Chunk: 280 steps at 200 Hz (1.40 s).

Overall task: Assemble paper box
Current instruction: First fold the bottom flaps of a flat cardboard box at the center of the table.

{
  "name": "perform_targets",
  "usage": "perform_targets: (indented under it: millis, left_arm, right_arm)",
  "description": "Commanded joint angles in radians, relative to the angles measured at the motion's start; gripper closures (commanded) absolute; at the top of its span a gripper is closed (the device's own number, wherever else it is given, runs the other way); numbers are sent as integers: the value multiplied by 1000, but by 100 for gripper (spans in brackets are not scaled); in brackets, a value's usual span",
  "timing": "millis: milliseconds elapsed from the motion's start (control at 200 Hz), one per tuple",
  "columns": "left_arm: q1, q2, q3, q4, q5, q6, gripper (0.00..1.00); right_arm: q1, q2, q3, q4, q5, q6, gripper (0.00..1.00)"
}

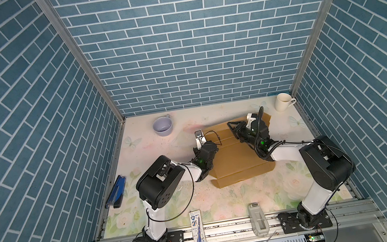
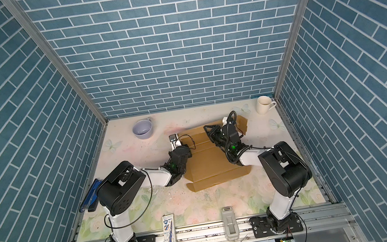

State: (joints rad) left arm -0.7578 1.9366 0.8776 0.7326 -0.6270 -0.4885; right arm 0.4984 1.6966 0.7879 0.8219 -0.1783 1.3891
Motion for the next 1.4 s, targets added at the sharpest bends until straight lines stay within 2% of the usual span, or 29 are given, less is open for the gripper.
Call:
perform_targets:
  millis: [0, 165, 395, 515, 915, 1105, 1395]
  left_arm:
    - [7, 11, 6, 17, 8, -33, 100]
    - [9, 3, 3, 16, 11, -31, 100]
    - [15, -22, -1, 1, 19, -28, 100]
    - [29, -47, -1, -35, 46, -40, 100]
    - [142, -130, 114, -444, 265, -125, 100]
    - [166, -127, 171, -592, 334, -125, 100]
    - [188, -124, 224, -705, 373, -117, 100]
  right_arm:
    - [-1, -2, -3, -36, 10, 11, 66]
    - [0, -19, 5, -46, 8, 8, 53]
    - [0, -78, 16, -118, 0, -26, 28]
    - [0, -137, 18, -203, -3, -66, 22]
    - [-1, -363, 69, -682, 2, -327, 20]
    - [-1, -452, 85, -799, 25, -407, 20]
    - [-16, -536, 129, -922, 30, -467, 20]
